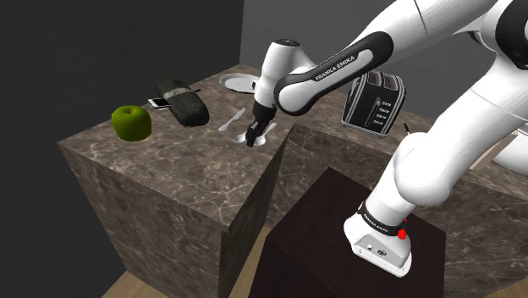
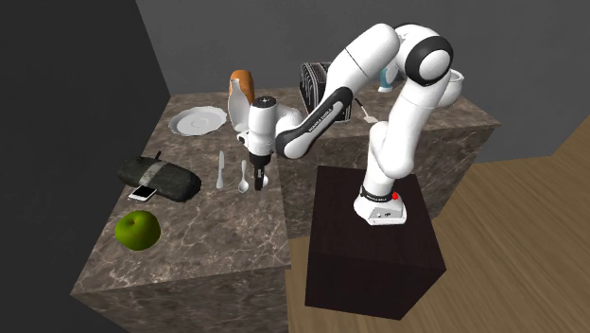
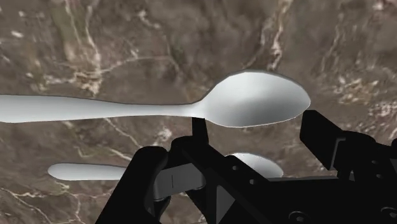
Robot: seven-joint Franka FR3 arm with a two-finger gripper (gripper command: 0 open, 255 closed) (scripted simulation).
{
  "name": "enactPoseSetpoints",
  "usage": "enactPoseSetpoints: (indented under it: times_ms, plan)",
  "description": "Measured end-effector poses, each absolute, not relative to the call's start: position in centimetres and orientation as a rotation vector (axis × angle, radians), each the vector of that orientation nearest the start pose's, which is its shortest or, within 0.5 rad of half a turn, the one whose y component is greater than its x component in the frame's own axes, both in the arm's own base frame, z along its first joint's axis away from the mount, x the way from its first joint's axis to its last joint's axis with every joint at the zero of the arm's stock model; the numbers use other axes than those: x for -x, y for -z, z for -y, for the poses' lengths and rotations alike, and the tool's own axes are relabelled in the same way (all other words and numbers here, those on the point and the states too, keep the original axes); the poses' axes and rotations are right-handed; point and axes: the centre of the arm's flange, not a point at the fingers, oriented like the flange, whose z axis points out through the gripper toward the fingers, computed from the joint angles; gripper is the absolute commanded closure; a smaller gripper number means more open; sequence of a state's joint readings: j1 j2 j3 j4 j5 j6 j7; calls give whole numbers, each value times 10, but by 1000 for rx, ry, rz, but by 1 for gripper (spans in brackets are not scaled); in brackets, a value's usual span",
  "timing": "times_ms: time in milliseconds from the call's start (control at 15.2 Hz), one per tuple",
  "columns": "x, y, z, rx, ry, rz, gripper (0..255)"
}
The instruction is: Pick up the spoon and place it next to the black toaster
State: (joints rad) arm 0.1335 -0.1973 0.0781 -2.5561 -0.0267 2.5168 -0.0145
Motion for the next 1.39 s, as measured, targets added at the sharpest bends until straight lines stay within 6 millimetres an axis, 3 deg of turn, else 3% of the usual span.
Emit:
enactPoseSetpoints:
  times_ms: [1386]
  plan:
    - [-443, -464, -96, 3125, 252, 387, 255]
